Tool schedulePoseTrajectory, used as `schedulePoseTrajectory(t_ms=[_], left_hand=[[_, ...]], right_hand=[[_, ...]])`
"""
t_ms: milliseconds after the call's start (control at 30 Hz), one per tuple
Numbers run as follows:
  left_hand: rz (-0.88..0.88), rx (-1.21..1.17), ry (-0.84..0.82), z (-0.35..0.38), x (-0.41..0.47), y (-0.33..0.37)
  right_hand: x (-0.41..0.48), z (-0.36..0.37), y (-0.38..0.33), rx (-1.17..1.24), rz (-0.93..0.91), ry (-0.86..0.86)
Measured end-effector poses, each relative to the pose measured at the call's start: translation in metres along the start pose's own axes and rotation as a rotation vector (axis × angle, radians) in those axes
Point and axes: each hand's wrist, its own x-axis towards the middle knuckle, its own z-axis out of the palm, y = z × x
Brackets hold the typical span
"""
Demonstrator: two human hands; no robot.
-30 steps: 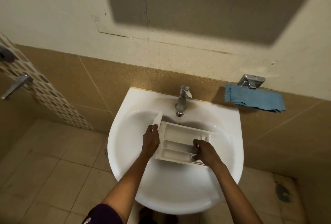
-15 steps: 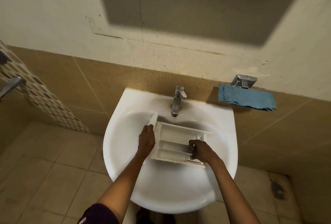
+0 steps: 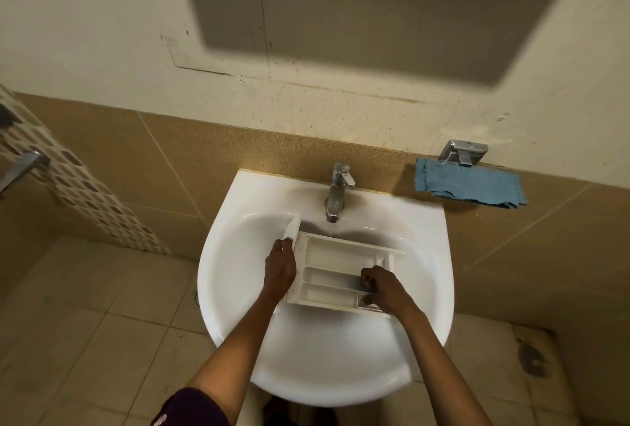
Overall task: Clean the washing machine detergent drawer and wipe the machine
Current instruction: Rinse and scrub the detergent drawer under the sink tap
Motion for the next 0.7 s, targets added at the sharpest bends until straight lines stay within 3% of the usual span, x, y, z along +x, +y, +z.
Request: schedulePoseTrajectory(t_ms=[133, 333, 700], left_hand=[[0.003, -0.001, -0.003, 0.0, 0.0, -0.001], [-0.007, -0.007, -0.004, 0.001, 0.001, -0.001], [0.002, 0.001, -0.008, -0.001, -0.001, 0.001]], right_hand=[[0.001, -0.007, 0.0, 0.0, 0.002, -0.057], [0.0, 0.007, -0.001, 0.018, 0.018, 0.062], [-0.007, 0.015, 0.0, -0.079, 0.027, 0.052]])
